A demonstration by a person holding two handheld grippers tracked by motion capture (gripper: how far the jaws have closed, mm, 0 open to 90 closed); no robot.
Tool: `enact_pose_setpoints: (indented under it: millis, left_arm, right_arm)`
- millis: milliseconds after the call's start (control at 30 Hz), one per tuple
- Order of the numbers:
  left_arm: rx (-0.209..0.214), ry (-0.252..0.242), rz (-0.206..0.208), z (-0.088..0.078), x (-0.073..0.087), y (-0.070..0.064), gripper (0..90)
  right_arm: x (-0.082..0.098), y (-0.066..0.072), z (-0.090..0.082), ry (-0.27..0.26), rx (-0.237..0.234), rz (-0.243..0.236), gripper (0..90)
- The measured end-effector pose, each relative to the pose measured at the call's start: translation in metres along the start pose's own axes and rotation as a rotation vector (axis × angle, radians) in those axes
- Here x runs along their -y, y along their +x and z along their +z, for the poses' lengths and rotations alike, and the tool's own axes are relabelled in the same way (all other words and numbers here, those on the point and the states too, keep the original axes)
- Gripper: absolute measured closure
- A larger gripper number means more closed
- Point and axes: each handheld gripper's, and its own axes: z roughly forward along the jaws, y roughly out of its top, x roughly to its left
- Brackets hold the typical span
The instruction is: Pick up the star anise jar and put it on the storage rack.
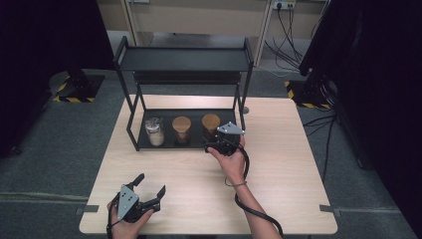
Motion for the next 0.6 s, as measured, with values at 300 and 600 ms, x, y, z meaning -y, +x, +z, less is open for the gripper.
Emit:
enact_pose_setpoints:
  millis: [300, 600]
  left_arm:
    - [-0.001, 0.0, 0.002, 0.0, 0.0, 0.0, 12.9]
    - [-0.001, 0.0, 0.002, 0.0, 0.0, 0.0, 12.9]
  right_arm:
    - [0.003, 0.001, -0.009, -0.004, -0.015, 0.004, 4.8]
    - [0.007, 0.002, -0.017, -0.011, -0.028, 0.0, 4.7]
